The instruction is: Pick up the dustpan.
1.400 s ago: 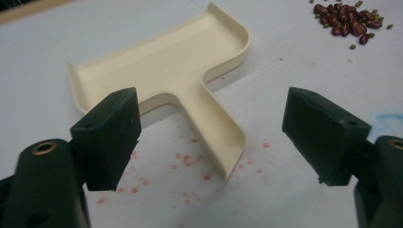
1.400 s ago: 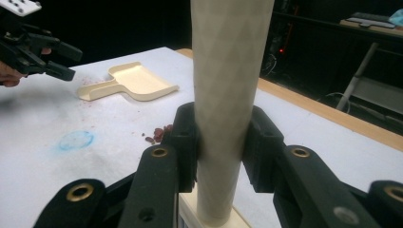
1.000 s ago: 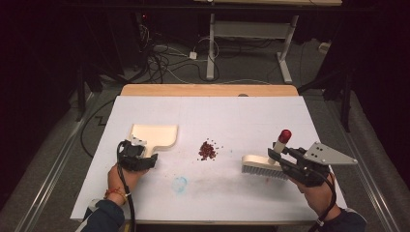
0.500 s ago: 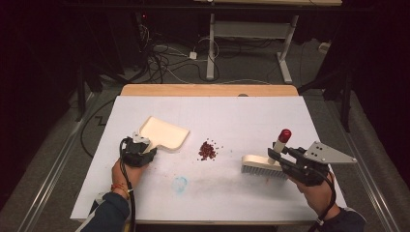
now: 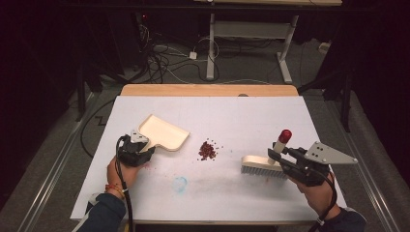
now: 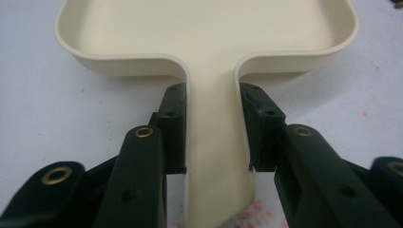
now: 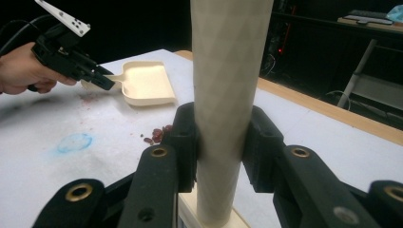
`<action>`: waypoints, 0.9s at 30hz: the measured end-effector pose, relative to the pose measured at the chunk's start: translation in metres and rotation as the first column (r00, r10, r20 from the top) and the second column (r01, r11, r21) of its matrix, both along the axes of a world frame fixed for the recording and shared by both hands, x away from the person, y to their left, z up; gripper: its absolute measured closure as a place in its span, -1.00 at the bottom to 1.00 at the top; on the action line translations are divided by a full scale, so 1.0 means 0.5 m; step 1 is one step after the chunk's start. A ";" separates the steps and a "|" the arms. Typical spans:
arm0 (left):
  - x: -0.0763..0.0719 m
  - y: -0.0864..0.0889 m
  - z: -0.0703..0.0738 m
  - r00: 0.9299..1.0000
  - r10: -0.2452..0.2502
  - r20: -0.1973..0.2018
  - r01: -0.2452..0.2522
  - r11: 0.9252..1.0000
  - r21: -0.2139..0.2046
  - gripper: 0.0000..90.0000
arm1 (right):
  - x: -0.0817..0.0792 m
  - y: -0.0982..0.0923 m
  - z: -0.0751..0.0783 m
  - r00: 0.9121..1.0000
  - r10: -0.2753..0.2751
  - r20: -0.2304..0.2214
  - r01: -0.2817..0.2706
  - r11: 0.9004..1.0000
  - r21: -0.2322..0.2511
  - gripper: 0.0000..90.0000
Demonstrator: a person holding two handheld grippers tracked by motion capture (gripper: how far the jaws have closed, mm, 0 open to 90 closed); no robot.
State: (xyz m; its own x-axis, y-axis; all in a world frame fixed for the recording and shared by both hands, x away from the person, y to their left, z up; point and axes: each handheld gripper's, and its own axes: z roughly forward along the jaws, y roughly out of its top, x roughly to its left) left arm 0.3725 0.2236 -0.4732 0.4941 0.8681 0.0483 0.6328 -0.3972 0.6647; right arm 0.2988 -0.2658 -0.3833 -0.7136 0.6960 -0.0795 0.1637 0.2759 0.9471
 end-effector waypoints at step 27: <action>-0.170 0.002 0.037 0.973 -0.219 -0.079 0.217 0.976 -0.033 0.42 | 0.007 -0.002 0.005 1.000 -0.020 0.016 0.020 1.000 -0.021 0.56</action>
